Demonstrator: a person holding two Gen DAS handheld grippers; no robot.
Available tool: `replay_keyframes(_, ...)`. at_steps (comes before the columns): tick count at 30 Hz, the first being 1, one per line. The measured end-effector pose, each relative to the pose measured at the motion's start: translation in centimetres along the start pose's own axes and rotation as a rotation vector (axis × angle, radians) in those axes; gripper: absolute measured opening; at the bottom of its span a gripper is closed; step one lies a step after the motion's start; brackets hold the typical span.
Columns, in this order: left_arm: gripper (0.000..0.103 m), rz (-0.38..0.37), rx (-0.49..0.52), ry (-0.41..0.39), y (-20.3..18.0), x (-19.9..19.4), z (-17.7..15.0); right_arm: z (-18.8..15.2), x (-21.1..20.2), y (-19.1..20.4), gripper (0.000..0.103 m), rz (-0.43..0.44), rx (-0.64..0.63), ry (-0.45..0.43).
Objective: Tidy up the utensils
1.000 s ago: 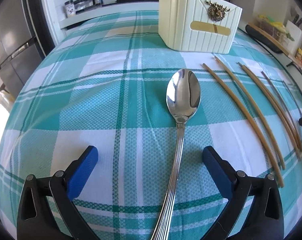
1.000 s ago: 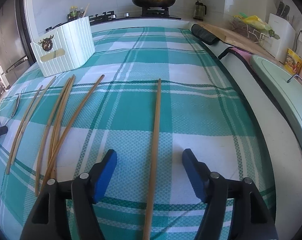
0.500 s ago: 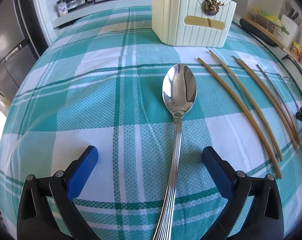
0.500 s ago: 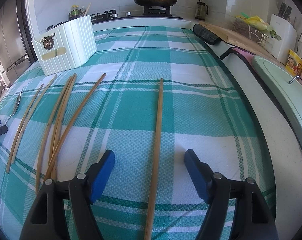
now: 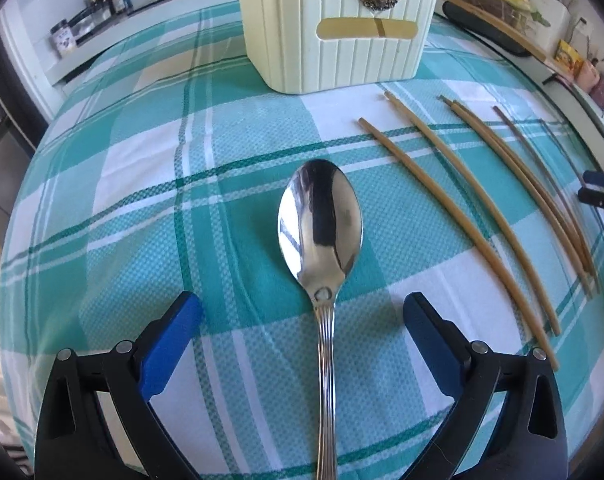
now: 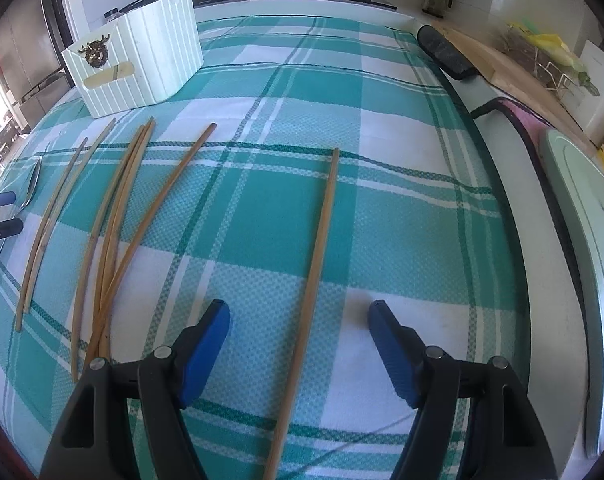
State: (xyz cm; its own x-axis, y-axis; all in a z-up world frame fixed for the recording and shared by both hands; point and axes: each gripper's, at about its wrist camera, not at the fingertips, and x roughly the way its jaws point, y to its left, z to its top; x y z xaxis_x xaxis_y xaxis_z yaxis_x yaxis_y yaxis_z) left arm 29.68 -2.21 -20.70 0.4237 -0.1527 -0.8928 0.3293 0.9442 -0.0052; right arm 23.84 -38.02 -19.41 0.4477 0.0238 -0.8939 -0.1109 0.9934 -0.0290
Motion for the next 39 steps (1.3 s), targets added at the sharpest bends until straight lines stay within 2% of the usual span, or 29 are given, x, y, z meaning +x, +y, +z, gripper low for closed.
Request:
replay_keyframes(4, 0.096, 0.003, -0.004, 0.01, 0.4, 0.5, 1.3, 2.3, 1.0, -1.0, 0.063, 0.018, 0.026, 0.01)
replay_keyframes(7, 0.085, -0.002, -0.008, 0.014, 0.6, 0.7, 2.1, 4.5, 1.9, -1.6, 0.054, 0.026, 0.049, 0.015)
replay_keyframes(8, 0.076, -0.008, -0.007, 0.012, 0.5, 0.7, 2.3, 5.2, 2.3, -1.7, 0.049, 0.023, 0.053, 0.024)
replay_keyframes(9, 0.065, -0.013, -0.004, 0.006, 0.4, 0.6, 2.4, 5.9, 2.6, -1.7, 0.039, 0.008, 0.053, 0.023)
replay_keyframes(10, 0.058, -0.018, 0.0, -0.002, 0.3, 0.4, 2.5, 6.5, 2.9, -1.6, 0.03, -0.002, 0.049, 0.026)
replay_keyframes(11, 0.041, -0.024, 0.004, -0.006, 0.3, 0.3, 2.6, 6.9, 3.1, -1.6, 0.013, 0.0, 0.049, 0.03)
replay_keyframes(12, 0.042, -0.026, 0.004, -0.01, 0.3, 0.3, 2.8, 7.3, 3.3, -1.7, 0.006, 0.014, 0.062, 0.036)
replay_keyframes(15, 0.042, -0.047, -0.032, -0.017, 1.1, 0.1, 2.9, 7.9, 3.0, -1.8, 0.006, 0.036, 0.11, 0.025)
replay_keyframes(17, 0.042, -0.052, -0.06, -0.054, 1.6, -1.2, 2.8, 7.9, 1.6, -1.4, 0.006, 0.034, 0.117, -0.022)
replay_keyframes(23, 0.042, -0.057, -0.074, -0.185, 1.9, -7.0, 1.9, 7.0, -7.2, 1.1, 0.006, 0.086, 0.077, -0.224)
replay_keyframes(29, 0.042, -0.076, -0.05, -0.303, 1.0, -12.8, 0.4, 5.4, -14.8, 3.4, 0.006, 0.12, 0.043, -0.373)
replay_keyframes(35, 0.041, -0.11, -0.066, -0.37, 1.0, -16.1, -0.2, 4.1, -18.7, 5.5, 0.006, 0.128, 0.02, -0.466)
replay_keyframes(39, 0.041, -0.124, -0.078, -0.401, 1.3, -17.7, 0.2, 4.7, -20.2, 6.4, 0.006, 0.13, 0.002, -0.516)
